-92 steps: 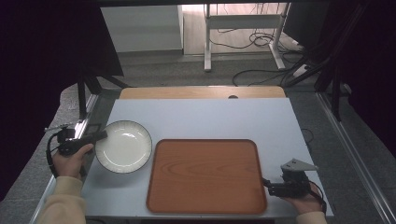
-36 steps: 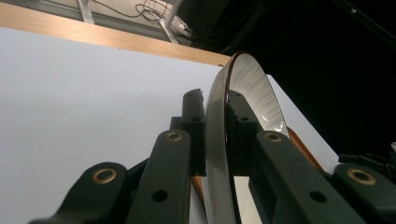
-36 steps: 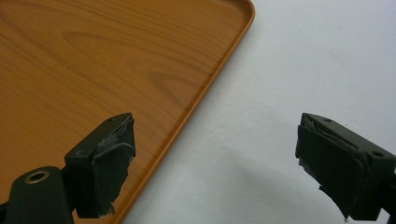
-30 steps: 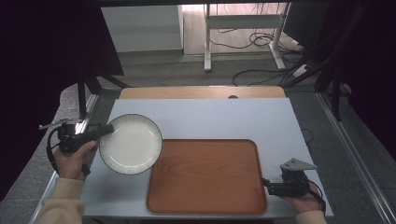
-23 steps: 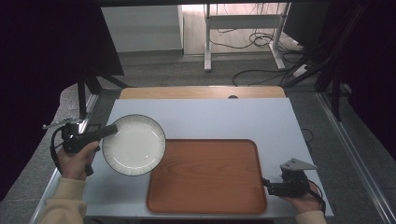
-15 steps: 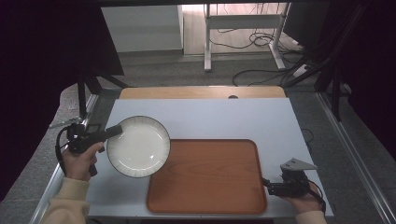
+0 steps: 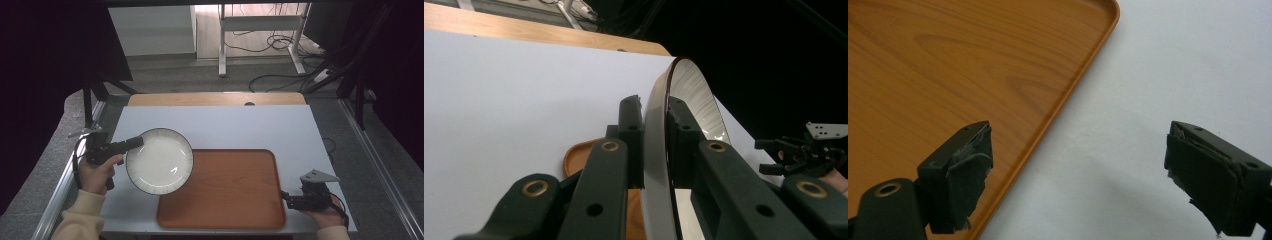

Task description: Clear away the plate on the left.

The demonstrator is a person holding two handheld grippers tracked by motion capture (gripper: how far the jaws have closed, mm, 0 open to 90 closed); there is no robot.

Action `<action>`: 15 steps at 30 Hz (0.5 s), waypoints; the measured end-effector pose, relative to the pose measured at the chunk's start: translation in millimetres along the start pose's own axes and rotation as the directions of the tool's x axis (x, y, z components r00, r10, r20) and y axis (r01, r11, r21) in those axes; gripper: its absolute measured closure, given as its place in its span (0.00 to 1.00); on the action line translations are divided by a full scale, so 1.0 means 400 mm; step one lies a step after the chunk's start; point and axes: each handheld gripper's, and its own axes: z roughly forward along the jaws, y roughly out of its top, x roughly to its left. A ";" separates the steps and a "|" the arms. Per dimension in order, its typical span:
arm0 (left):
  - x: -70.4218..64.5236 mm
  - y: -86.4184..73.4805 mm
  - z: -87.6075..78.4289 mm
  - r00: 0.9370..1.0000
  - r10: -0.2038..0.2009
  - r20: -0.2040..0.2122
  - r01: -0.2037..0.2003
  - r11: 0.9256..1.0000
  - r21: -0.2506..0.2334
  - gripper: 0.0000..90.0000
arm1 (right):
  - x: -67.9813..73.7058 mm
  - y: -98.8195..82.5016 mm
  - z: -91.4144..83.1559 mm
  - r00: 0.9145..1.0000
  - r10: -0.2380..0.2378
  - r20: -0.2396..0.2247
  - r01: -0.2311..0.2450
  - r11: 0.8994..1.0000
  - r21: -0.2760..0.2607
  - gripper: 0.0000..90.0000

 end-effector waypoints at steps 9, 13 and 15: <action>-0.026 -0.004 0.039 1.000 0.007 0.025 -0.008 1.000 0.016 0.89 | -0.001 0.001 -0.002 1.000 0.001 0.001 -0.001 1.000 -0.005 0.14; -0.042 -0.006 0.063 0.999 0.015 0.040 -0.016 0.999 0.034 0.89 | -0.001 0.001 -0.003 1.000 0.005 0.001 -0.005 1.000 -0.006 0.14; -0.048 -0.009 0.074 0.999 0.018 0.047 -0.020 0.999 0.043 0.89 | -0.002 0.001 -0.002 1.000 0.005 0.000 -0.005 1.000 -0.005 0.14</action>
